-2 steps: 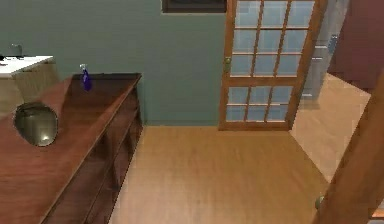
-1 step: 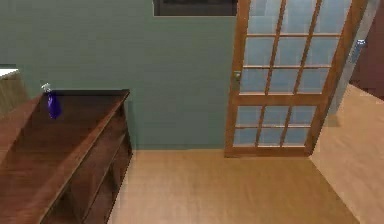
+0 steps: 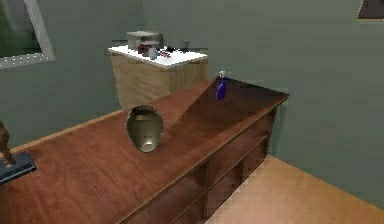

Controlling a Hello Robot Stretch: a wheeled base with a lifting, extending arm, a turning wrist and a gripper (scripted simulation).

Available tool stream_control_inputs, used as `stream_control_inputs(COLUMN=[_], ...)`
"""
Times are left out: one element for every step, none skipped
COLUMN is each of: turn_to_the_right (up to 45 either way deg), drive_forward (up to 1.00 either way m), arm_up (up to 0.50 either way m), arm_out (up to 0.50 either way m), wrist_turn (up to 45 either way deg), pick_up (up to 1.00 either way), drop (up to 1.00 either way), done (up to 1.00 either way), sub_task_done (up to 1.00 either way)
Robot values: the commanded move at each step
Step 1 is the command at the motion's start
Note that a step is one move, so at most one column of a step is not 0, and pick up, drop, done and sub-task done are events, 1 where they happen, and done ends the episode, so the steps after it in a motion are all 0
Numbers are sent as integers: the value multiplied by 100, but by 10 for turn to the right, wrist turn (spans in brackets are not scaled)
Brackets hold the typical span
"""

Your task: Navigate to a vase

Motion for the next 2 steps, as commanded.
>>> stream_control_inputs(turn_to_the_right=[-120, 0], drive_forward=[0, 0], arm_up=[0, 0], arm_out=[0, 0], wrist_turn=[0, 0], pick_up=[0, 0], drop=[0, 0], done=[0, 100], sub_task_done=[0, 0])
